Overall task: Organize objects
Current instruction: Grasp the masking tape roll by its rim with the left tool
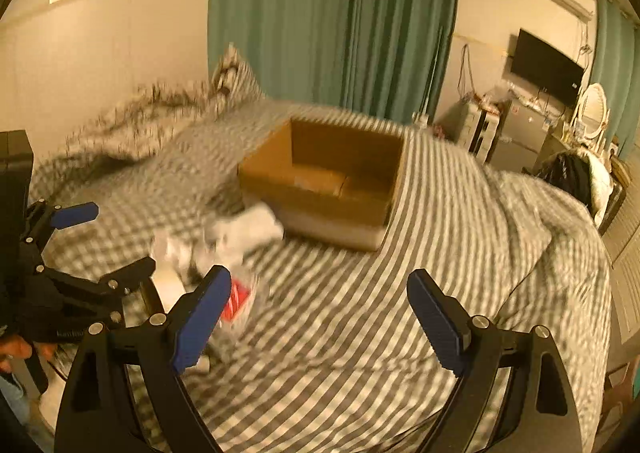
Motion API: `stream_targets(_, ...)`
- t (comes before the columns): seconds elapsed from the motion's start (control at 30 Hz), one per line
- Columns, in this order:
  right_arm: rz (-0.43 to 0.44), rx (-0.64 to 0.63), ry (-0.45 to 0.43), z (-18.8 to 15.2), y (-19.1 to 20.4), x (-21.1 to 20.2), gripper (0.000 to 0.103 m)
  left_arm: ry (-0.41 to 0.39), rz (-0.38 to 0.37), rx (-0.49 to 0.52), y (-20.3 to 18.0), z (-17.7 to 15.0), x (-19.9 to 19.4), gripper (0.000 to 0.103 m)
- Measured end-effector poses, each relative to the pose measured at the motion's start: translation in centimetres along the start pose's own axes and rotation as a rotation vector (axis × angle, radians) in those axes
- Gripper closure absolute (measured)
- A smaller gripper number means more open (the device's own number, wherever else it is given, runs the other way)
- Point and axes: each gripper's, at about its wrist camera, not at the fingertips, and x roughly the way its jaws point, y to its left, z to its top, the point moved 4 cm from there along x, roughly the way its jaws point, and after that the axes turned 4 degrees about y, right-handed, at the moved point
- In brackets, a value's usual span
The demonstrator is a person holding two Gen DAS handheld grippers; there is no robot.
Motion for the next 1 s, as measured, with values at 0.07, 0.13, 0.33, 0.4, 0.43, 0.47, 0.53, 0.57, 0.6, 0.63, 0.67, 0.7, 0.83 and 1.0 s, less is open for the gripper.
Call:
stream_targets(0.07, 0.005, -0.006, 0.040, -1.3, 0.5, 1.7, 0.013, 0.034, -0.012, 0.023, -0.7, -1.2, 1.3, 0.000)
stream_targets(0.13, 0.011, -0.004, 0.078, -2.6, 0.8, 3.3, 0.013, 0.064, -0.030, 0.039, -1.2, -1.9, 2.5, 0.000)
stream_targets(0.33, 0.045, 0.016, 0.165, -5.2, 1.1, 6.5, 0.013, 0.119, -0.011, 0.057, -1.5, -3.0, 5.3, 0.000)
stream_targets(0.4, 0.045, 0.021, 0.177, -5.5, 1.0, 7.1, 0.013, 0.113, -0.027, 0.061, -1.6, -3.0, 5.2, 0.001)
stream_targets(0.43, 0.045, 0.024, 0.180, -5.5, 0.9, 7.3, 0.013, 0.113, -0.038, 0.061, -1.6, -3.0, 5.2, 0.009)
stream_targets(0.47, 0.047, 0.028, 0.185, -5.6, 0.9, 7.5, 0.013, 0.116, -0.065, 0.058, -1.5, -3.0, 5.2, 0.017)
stream_targets(0.53, 0.049, 0.035, 0.190, -5.6, 1.0, 7.7, 0.013, 0.124, -0.085, 0.045, -1.4, -3.1, 5.0, 0.017)
stream_targets(0.57, 0.052, 0.036, 0.190, -5.7, 1.1, 7.6, 0.013, 0.124, -0.094, 0.043, -1.3, -3.1, 4.6, 0.017)
stream_targets(0.6, 0.054, 0.034, 0.189, -5.7, 1.2, 7.4, 0.013, 0.121, -0.098, 0.041, -1.2, -3.1, 4.2, 0.018)
stream_targets(0.63, 0.057, 0.029, 0.186, -5.7, 1.3, 7.3, 0.013, 0.116, -0.100, 0.040, -1.0, -3.0, 3.5, 0.018)
stream_targets(0.67, 0.059, 0.022, 0.182, -5.8, 1.6, 7.1, 0.013, 0.109, -0.098, 0.043, -0.8, -3.0, 2.9, 0.018)
stream_targets(0.7, 0.062, 0.011, 0.177, -5.8, 1.9, 6.8, 0.013, 0.098, -0.096, 0.046, -0.6, -2.9, 2.1, 0.018)
stream_targets(0.83, 0.070, -0.031, 0.163, -6.0, 3.5, 6.0, 0.013, 0.058, -0.077, 0.036, 1.0, -2.3, -0.9, 0.018)
stream_targets(1.0, 0.122, -0.119, 0.149, -6.3, 7.1, 4.9, 0.013, 0.022, -0.034, 0.036, 2.8, -1.7, -3.4, 0.018)
